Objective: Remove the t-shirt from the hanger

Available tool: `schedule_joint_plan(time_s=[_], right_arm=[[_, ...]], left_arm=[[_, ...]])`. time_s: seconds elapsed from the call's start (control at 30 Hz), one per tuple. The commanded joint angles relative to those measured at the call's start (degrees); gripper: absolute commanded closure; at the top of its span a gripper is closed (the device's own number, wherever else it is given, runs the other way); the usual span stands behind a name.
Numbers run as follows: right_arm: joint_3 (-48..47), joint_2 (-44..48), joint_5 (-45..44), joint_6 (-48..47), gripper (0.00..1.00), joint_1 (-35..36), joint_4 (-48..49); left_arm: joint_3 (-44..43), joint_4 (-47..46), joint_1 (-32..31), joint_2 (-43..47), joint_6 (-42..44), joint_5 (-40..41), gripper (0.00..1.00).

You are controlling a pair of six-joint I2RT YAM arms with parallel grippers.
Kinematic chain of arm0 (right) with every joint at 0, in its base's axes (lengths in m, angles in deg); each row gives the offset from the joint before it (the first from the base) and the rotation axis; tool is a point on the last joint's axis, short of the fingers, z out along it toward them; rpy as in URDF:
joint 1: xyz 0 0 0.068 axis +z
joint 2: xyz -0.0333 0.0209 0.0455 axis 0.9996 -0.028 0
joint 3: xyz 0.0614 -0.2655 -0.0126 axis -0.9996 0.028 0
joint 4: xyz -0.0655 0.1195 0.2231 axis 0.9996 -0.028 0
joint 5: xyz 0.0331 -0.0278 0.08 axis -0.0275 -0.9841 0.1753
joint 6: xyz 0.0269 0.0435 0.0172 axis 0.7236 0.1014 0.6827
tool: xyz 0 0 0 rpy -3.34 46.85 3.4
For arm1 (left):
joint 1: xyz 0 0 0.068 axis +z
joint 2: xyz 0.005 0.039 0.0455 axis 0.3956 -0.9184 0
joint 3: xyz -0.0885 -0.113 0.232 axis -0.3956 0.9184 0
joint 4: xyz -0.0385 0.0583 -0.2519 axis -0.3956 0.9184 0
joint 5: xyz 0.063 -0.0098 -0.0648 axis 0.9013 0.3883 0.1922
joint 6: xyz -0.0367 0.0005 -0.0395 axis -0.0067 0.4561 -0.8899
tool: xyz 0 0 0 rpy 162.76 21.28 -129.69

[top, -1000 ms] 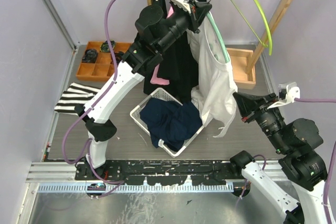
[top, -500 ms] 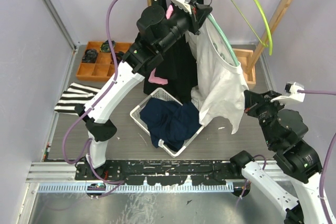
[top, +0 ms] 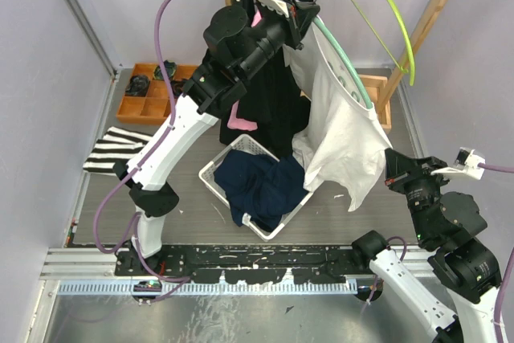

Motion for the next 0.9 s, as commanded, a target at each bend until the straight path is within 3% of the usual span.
schedule_joint_plan(time_s=[0.0,0.87], right_arm=[[0.9,1.8,-2.2,0.5,0.99,-0.3,-3.6],[8.3,7.5,6.9,-1.6,0.99,-0.3,-0.1]], left_arm=[[-4.3,-9.8,0.8,1.6,0.1,7.3,1.0],[-5.6,-13.6,0.8,0.8,-3.2,11.9,1.0]])
